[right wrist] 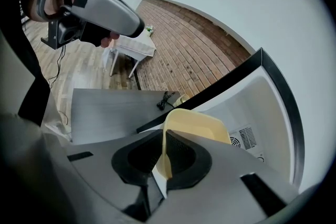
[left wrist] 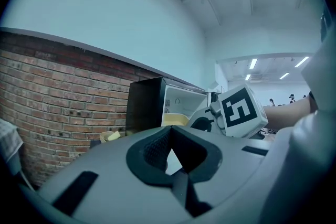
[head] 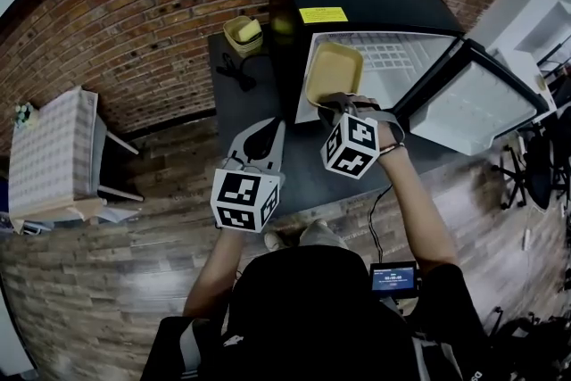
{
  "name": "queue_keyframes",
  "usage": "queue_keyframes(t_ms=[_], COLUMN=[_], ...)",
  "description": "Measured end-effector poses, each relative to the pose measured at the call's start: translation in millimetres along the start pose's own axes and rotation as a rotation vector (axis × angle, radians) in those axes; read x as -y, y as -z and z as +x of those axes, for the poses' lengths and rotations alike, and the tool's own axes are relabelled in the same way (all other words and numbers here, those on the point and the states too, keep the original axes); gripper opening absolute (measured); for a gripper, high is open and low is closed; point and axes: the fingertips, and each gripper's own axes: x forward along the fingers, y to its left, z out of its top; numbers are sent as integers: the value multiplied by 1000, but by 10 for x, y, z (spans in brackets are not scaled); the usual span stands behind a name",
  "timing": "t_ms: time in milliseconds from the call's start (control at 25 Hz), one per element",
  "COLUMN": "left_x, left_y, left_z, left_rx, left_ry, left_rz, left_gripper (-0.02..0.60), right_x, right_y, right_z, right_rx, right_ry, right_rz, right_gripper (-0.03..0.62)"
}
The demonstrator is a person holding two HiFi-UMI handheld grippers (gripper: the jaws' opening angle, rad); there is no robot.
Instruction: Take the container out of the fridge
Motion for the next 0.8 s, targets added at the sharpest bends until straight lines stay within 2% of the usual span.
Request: queue_keyframes(t_ms=[560,800], left_x=[227,414], left_y=[-116,-97], left_z=[-14,-39], left_rx=[6,1], left_ry=[-6,-31], left_rz=[50,34], left_gripper=[12,12], right_x=[-63,-120], right_y=[28,135], right_z=[-250,-417], right_rx=[37,56], right_ry=[0,-4], right_rz=[-10,-18], right_gripper=[52,54])
